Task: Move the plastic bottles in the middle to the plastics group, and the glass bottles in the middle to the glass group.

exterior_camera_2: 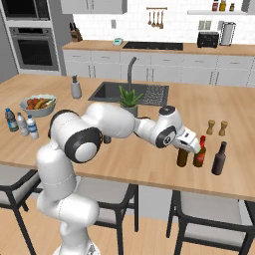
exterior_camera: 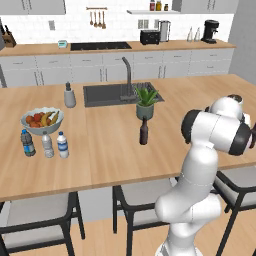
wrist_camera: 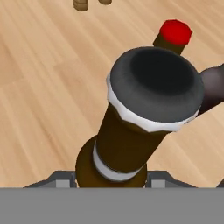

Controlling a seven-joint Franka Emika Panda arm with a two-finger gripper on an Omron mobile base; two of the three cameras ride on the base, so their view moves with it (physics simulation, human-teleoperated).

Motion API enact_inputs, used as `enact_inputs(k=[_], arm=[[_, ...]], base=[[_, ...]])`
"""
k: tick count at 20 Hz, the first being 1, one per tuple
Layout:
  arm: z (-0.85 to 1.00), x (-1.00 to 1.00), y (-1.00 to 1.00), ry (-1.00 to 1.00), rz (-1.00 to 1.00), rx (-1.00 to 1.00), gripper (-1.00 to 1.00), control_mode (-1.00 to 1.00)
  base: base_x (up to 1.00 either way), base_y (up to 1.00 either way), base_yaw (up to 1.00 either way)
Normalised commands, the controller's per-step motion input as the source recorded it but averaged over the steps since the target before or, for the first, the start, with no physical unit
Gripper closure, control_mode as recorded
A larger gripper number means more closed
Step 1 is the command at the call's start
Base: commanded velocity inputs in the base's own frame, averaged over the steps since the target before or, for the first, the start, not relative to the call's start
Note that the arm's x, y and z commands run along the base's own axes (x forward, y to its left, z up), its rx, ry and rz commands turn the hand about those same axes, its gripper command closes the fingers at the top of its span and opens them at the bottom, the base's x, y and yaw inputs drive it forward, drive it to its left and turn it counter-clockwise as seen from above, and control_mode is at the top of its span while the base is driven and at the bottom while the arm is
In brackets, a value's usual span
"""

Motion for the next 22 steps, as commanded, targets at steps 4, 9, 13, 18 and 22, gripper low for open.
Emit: enact_inputs(k=[4, 9, 13, 18, 22], arm=[[-0.22, 0.0, -0.05, 0.0, 0.0, 0.0, 1.0, -1.0], [-0.13, 0.0, -0.4, -0.02, 0.0, 0.0, 1.0, -1.0], [-0.12, 0.0, -0.28, -0.01, 0.0, 0.0, 1.0, -1.0], [-0.18, 0.0, -0.11, -0.05, 0.0, 0.0, 1.0, -1.0], [-0.55, 0.0, -0.01, 0.0, 0.0, 0.0, 1.0, -1.0]], base=[[0.0, 0.0, 0.0], [0.0, 0.0, 0.0], [0.0, 0.0, 0.0], [0.0, 0.0, 0.0], [0.0, 0.0, 0.0]])
